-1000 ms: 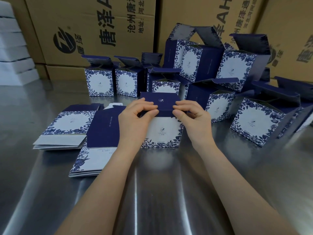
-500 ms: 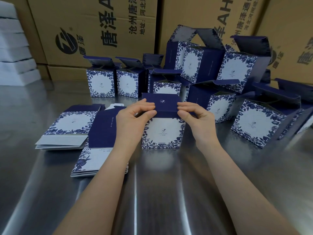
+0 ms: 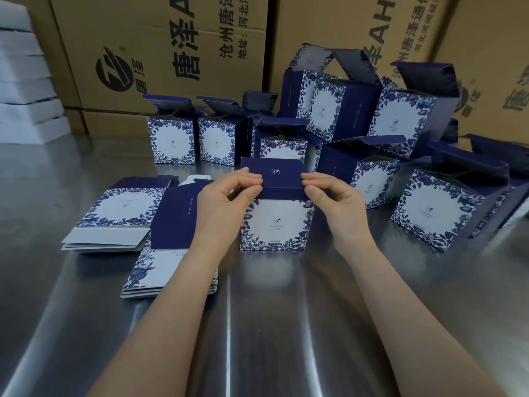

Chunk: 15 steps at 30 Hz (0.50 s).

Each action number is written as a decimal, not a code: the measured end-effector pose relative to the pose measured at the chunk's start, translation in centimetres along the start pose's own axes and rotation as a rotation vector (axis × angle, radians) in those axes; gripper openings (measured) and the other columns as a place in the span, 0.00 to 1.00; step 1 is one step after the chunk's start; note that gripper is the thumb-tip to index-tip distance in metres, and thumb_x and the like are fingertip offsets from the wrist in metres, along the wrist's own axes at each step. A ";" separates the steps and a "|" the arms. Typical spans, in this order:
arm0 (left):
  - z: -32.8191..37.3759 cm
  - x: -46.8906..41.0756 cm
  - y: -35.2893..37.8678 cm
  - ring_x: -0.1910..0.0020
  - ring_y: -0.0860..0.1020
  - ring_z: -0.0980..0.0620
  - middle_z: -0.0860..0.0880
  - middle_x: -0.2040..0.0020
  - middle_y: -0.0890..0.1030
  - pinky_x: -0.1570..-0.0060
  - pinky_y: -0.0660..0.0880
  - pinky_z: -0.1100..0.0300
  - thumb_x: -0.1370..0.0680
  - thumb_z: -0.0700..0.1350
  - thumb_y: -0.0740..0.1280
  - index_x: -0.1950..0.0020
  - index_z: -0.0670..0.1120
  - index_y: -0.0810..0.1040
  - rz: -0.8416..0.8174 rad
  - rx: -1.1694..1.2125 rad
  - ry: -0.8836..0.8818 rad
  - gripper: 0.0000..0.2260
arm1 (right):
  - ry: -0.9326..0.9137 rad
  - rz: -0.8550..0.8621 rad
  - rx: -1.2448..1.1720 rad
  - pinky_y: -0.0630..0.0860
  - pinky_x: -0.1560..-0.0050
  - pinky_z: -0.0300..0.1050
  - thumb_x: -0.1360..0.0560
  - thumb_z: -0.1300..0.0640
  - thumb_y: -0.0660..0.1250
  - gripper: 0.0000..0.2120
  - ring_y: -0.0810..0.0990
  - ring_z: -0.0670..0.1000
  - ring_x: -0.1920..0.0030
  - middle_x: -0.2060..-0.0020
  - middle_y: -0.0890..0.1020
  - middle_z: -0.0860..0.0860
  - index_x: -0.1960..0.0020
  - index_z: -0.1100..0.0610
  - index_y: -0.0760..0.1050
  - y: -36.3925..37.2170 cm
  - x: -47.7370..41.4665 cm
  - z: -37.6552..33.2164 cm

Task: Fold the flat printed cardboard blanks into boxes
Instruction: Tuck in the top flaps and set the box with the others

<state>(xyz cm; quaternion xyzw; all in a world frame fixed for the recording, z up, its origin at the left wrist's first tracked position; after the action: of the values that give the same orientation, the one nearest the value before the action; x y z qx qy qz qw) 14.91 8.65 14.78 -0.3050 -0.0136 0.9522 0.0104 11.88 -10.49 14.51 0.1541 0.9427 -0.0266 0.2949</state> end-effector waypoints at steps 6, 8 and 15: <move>0.2 0.4 1.4 0.42 0.74 0.54 0.57 0.50 0.75 0.39 0.69 0.61 0.27 0.42 0.75 0.55 0.57 0.82 -0.029 -0.159 0.079 0.09 | -0.048 -0.057 0.174 0.71 0.50 0.36 0.28 0.64 0.73 0.12 0.76 0.42 0.44 0.49 0.79 0.44 0.56 0.46 0.83 0.9 0.3 -0.3; 0.1 0.3 1.9 0.43 0.74 0.54 0.57 0.52 0.75 0.41 0.70 0.61 0.27 0.41 0.75 0.57 0.56 0.83 0.023 -0.149 0.061 0.09 | -0.057 0.002 0.187 0.69 0.52 0.35 0.29 0.64 0.74 0.13 0.76 0.45 0.45 0.51 0.79 0.44 0.58 0.45 0.82 1.4 0.1 -0.2; -0.1 0.2 1.1 0.40 0.75 0.59 0.60 0.52 0.79 0.40 0.69 0.66 0.27 0.39 0.75 0.58 0.58 0.83 0.012 -0.053 -0.001 0.13 | 0.004 -0.035 0.120 0.74 0.49 0.41 0.28 0.66 0.73 0.12 0.78 0.40 0.47 0.48 0.80 0.46 0.56 0.48 0.83 0.7 0.3 -0.3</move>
<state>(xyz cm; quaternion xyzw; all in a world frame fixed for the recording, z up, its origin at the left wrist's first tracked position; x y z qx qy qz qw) 14.79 7.57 14.58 -0.3047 -0.0368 0.9517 -0.0035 11.70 -9.68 14.60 0.1550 0.9425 -0.0881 0.2827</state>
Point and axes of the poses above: each hand's wrist, its own x-axis away from the middle knuckle, its own y-axis out of the palm, z = x × y, the point moved 1 cm from there along -x, towards the middle knuckle
